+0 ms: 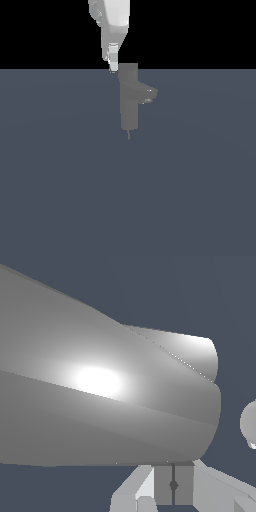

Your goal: Turn on the faucet by rotating a designated handle.

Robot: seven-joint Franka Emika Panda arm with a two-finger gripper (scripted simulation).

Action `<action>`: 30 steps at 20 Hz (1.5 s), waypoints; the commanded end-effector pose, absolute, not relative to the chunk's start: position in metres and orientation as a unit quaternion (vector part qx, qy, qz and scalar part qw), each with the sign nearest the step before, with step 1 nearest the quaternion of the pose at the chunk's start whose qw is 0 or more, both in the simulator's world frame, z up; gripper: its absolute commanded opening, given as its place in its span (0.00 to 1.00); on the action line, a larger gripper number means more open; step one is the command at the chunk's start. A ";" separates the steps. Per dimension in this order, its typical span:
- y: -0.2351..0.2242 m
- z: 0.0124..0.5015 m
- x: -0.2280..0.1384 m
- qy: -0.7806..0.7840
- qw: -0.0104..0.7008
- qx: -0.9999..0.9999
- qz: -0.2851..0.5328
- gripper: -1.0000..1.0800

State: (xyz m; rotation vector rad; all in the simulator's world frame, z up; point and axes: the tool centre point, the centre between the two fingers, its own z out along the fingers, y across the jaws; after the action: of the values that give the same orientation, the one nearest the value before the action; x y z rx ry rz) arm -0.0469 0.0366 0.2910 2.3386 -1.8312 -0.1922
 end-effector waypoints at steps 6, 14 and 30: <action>-0.019 0.295 -0.037 -0.621 0.081 0.777 -0.062 0.00; -0.066 0.298 -0.029 -0.624 0.079 0.775 -0.060 0.00; -0.076 0.290 -0.001 -0.615 0.080 0.782 -0.064 0.00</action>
State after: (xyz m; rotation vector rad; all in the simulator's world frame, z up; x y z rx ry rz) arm -0.0044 -0.0648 0.2944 2.3549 -1.8231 -0.1892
